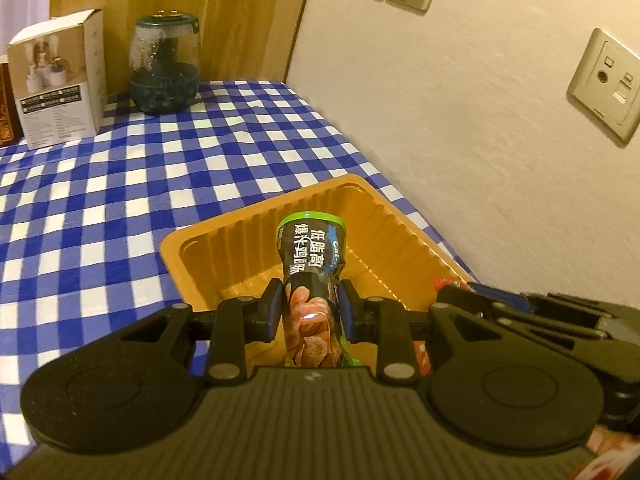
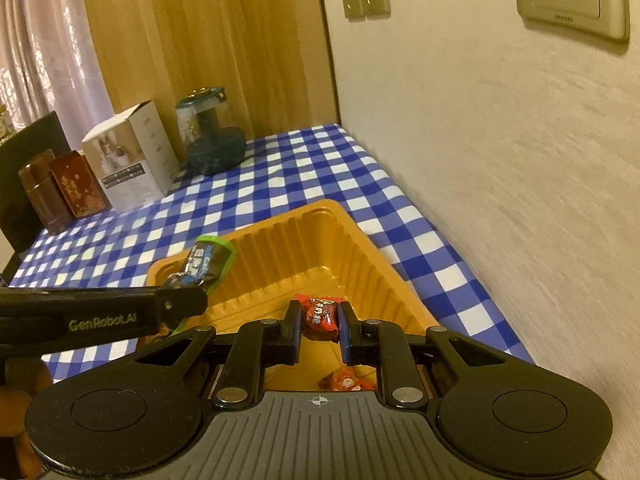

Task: Organize snacks
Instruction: 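Open the left tool to drop the wrapper while the right tool releases the red candy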

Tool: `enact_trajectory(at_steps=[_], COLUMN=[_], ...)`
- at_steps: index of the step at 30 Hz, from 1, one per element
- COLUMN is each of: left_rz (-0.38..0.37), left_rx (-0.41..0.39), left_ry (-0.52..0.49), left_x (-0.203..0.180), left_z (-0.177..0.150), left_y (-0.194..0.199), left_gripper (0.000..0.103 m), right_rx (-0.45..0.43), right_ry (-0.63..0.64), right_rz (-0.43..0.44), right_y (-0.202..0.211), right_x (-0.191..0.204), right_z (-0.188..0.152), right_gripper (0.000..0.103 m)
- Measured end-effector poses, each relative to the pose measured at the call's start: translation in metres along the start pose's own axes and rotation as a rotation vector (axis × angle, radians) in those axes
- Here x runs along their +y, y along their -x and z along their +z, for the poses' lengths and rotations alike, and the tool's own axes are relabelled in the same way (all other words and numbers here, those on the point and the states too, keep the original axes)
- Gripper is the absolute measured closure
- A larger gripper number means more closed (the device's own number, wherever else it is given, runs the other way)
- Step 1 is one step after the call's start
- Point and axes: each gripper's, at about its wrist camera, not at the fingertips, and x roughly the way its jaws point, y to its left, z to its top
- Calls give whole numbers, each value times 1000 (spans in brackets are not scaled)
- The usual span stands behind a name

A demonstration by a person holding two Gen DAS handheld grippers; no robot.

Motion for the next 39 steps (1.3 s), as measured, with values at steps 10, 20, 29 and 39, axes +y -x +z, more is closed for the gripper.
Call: enact_trajectory(at_steps=[10, 20, 29, 39], left_rz=[26, 54, 68, 96], left_rx=[-39, -58, -81, -89], left_ry=[17, 53, 78, 95], left_x=[13, 34, 44, 36], left_z=[-6, -22, -38, -66], left_y=[10, 36, 55, 98], left_gripper=[70, 68, 43, 10], right_rx=[27, -23, -57, -17], right_ry=[-21, -63, -159, -193], right_rz=[5, 77, 89, 47], right_y=[-7, -9, 4, 49], right_x=[0, 10, -2, -12], right_z=[-5, 7, 4, -22], right_gripper=[84, 84, 39, 36])
